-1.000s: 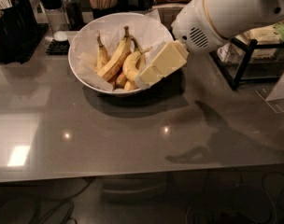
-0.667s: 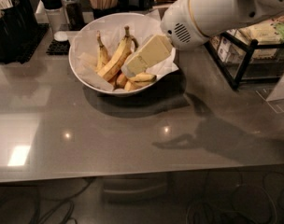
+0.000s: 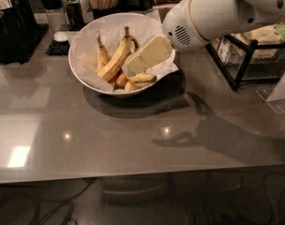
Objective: Pick banana from white bowl
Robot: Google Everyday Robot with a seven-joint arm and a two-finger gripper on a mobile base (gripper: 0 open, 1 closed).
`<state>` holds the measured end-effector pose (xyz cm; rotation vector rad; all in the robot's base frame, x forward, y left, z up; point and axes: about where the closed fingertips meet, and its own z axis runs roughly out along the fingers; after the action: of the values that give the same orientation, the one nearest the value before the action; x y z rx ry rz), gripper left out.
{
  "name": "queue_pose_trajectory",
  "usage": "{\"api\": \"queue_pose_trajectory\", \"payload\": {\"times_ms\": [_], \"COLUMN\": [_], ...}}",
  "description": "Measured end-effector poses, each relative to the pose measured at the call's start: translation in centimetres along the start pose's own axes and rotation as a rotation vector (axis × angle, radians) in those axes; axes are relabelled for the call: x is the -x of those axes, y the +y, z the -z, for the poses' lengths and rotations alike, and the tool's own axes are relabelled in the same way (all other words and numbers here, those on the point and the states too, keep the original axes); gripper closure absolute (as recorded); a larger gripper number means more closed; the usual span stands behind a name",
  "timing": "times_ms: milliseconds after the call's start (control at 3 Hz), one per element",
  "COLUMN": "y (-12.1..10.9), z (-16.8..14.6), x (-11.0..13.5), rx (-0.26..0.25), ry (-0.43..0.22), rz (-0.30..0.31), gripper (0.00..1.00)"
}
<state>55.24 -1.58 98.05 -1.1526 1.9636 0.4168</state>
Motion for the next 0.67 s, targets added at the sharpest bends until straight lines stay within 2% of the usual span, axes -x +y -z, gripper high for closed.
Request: {"api": "queue_pose_trajectory", "payload": {"times_ms": [333,667], "y": [1.10,1.13], "z": [-3.14,-3.24], "x": [0.60,0.61], "rx": [0.053,0.055], "ry": [-0.009,-0.009], "rz": [-0.017,-0.017], "gripper": [0.00,0.00]}}
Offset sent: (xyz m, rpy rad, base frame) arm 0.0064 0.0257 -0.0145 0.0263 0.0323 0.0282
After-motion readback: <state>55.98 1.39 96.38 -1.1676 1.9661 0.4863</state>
